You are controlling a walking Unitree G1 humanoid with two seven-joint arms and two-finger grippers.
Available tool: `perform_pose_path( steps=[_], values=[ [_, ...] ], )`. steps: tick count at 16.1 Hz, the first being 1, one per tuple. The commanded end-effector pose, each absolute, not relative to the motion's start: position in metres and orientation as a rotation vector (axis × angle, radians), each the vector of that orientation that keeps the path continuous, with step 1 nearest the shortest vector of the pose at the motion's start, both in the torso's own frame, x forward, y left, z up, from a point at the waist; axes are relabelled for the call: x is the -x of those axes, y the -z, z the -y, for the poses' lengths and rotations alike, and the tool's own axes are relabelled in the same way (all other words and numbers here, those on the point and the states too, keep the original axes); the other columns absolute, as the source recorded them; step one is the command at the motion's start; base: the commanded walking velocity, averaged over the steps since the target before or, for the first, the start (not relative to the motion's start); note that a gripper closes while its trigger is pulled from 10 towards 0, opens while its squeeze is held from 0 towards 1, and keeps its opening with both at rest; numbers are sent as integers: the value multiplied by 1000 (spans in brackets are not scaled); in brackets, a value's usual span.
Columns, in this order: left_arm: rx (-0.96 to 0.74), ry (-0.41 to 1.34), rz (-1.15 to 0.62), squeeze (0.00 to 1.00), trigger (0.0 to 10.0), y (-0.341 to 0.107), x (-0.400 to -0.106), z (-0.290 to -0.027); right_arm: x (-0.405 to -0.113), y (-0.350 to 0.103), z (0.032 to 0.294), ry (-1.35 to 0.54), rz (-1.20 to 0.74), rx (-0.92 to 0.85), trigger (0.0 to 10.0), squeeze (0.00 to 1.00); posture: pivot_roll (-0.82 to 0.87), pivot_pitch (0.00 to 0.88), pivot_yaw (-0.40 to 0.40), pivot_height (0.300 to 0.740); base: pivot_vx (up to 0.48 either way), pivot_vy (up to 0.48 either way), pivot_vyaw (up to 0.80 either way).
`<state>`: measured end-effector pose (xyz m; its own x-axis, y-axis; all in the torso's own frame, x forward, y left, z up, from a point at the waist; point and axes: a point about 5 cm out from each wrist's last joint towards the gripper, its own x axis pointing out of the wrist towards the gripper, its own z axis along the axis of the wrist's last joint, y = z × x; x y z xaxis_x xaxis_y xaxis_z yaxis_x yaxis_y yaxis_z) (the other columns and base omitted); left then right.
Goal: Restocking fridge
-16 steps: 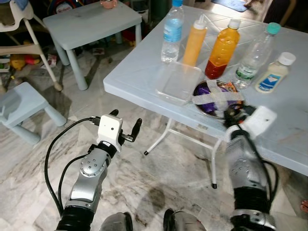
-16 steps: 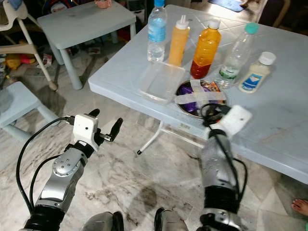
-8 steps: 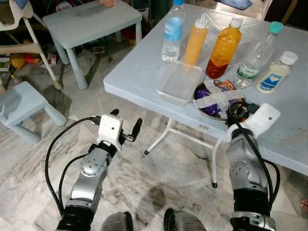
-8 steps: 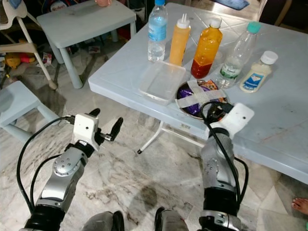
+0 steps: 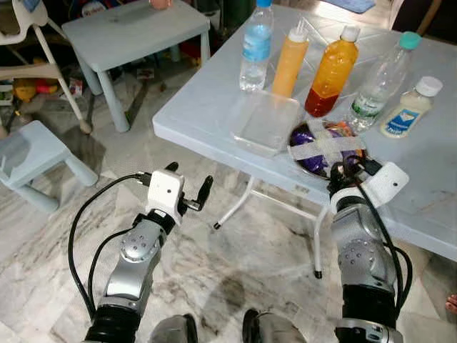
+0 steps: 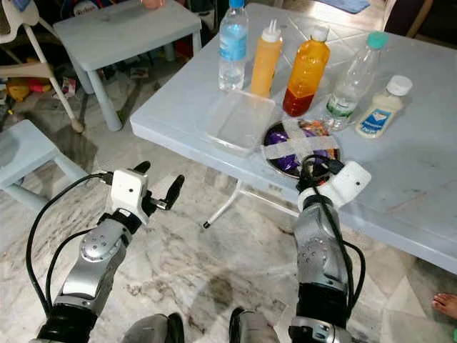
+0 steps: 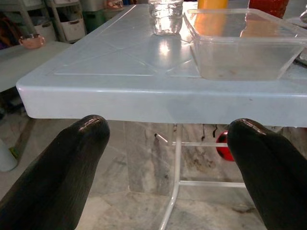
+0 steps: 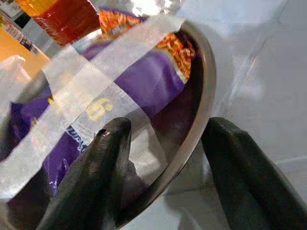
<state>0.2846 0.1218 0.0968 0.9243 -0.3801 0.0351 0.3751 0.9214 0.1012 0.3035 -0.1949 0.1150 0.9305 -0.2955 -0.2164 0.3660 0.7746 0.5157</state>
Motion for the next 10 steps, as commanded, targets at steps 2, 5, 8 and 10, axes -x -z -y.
perform_pose_path(
  steps=[2,5,8,10],
  values=[
    [-109,401,56,0,10000,-97,-285,-122,-305,-102,197,394,-214,-682,0,0,-21,141,2,740,0,0,0],
    [-112,402,58,0,10000,-98,-285,-123,-309,-102,204,413,-237,-717,0,0,-18,142,2,740,0,0,0],
    [-112,402,60,0,10000,-99,-285,-123,-310,-96,209,469,-272,-815,0,0,-15,142,3,740,0,0,0],
    [-114,404,61,0,10000,-99,-284,-123,-309,-91,210,484,-302,-833,0,0,-15,141,5,740,0,0,0]
  ],
)
